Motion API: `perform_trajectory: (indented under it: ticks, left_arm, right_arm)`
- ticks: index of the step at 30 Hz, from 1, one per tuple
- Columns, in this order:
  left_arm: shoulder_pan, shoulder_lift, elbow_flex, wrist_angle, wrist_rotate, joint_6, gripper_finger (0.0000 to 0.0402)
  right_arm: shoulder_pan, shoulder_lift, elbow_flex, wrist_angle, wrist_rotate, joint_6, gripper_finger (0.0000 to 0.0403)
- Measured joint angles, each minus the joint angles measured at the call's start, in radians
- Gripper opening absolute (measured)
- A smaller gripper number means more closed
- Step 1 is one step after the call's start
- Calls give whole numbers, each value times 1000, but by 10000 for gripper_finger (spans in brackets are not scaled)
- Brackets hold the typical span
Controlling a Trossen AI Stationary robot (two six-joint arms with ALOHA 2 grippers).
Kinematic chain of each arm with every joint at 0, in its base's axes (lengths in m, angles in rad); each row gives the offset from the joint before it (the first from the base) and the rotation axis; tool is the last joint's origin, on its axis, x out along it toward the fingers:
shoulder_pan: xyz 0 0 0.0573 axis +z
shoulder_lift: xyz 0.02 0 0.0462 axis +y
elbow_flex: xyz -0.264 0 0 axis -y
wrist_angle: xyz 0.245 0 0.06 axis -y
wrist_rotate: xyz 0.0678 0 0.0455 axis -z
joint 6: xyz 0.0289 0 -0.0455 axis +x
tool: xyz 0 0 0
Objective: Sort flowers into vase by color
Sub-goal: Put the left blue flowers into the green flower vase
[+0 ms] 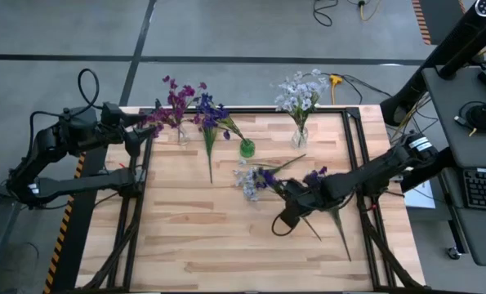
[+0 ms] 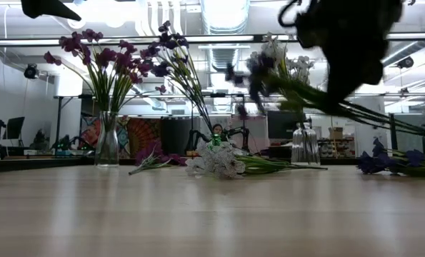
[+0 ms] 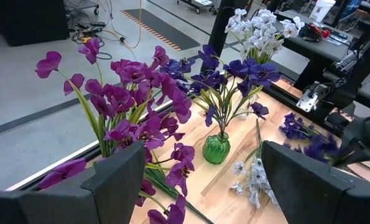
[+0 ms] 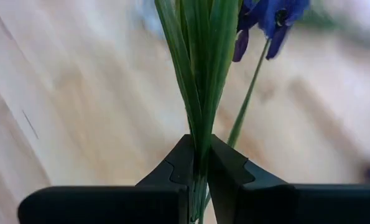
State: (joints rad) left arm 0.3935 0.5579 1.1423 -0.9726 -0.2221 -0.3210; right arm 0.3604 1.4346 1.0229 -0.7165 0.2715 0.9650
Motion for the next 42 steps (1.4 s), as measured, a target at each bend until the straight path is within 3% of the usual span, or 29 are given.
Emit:
perform_trajectory:
  ticks: [7, 17, 23, 28, 35, 42]
  left_arm:
    - [0, 1, 0, 0, -4, 0, 302]
    - [0, 1, 0, 0, -4, 0, 302]
    - [0, 1, 0, 0, -4, 0, 302]
    - [0, 1, 0, 0, -4, 6, 302]
    - [0, 2, 0, 0, -4, 6, 302]
    - [0, 2, 0, 0, -5, 6, 302]
  right_arm:
    - [-68, -68, -9, 259, 93, -279, 26]
    - [-193, -65, -25, 863, 99, -819, 27]
    - [-257, -59, -68, 1166, 97, -1052, 27]
    - [-329, -59, -158, 1391, 92, -1137, 27]
    - [-456, -57, -277, 1643, 86, -1123, 27]
    - [-553, -57, -294, 1719, 62, -1119, 27]
